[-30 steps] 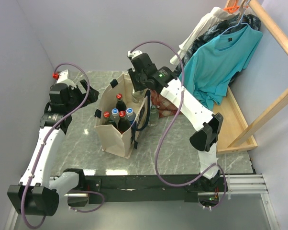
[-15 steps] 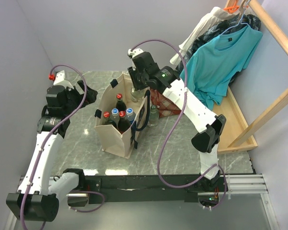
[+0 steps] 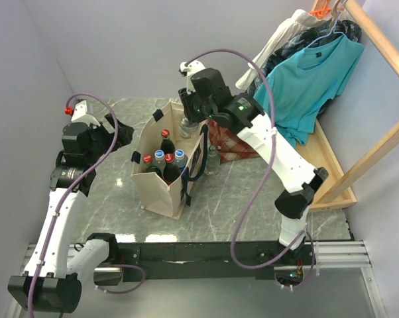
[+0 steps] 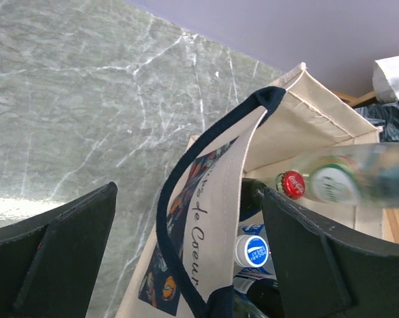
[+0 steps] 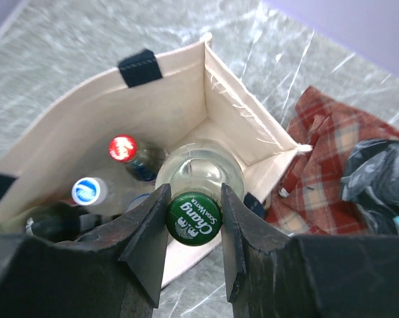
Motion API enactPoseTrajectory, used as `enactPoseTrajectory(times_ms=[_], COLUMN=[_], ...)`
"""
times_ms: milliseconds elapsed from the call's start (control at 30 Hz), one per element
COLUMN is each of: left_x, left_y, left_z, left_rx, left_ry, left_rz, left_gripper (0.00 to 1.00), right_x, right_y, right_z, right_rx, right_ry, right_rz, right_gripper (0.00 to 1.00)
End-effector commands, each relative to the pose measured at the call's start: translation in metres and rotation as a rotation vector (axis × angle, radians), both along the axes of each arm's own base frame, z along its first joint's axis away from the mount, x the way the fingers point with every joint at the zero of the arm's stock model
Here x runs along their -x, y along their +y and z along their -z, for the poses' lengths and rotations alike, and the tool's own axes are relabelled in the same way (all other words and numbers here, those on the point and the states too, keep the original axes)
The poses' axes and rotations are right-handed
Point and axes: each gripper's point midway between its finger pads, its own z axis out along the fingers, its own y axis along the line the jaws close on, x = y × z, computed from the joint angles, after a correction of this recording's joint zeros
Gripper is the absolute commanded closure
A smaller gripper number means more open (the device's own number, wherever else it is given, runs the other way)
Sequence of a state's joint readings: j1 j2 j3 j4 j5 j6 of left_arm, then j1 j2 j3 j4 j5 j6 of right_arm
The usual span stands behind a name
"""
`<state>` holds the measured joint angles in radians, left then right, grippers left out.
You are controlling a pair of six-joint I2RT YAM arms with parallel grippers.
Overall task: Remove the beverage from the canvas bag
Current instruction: Take out the drink from the canvas bag, then place the drink at the center of the board.
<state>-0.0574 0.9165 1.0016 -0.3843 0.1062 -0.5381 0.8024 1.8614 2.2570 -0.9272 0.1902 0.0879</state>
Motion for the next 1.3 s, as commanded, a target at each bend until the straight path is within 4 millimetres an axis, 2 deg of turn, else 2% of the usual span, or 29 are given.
enactPoseTrajectory(times_ms=[0,533,667,867,1133,1267], left_x=[0.000,0.011,0.011,0.010,0.011,0.012], left_y=[0.012,0.007,0.007,0.006,0.005,0.004], left_z=[-0.011,-0.012,-0.011,-0.013,-0.012,-0.010], left_rx=[-0.057,-0.006,-0.008,0.000,0.007,0.010], left_ry=[-0.025,-0.037,-0.031,-0.035,-0.034,-0.032], left_rz=[-0.040,-0.034,-0.033,-0.028,-0.028,-0.026], left_gripper=[0.04,0.04,0.04,0.04,0.04,0.04], right_x=[0.017,0.044,0.047,0.053,0.059,0.061], right_y=[-0.012,-0.044,-0.050,-0.069,-0.087,-0.095], right_z=[-0.111,-0.153,-0.151,-0.162,-0.159,-0.150], right_rx=[-0.217,-0.259,-0.257,-0.275,-0.264,-0.246], right_ry=[-0.251,-0.345,-0.349,-0.372,-0.379,-0.375], right_rz=[-0.015,0.005,0.018,0.073,0.117,0.141], right_gripper=[1.00,1.00,1.00,1.00,1.00,1.00])
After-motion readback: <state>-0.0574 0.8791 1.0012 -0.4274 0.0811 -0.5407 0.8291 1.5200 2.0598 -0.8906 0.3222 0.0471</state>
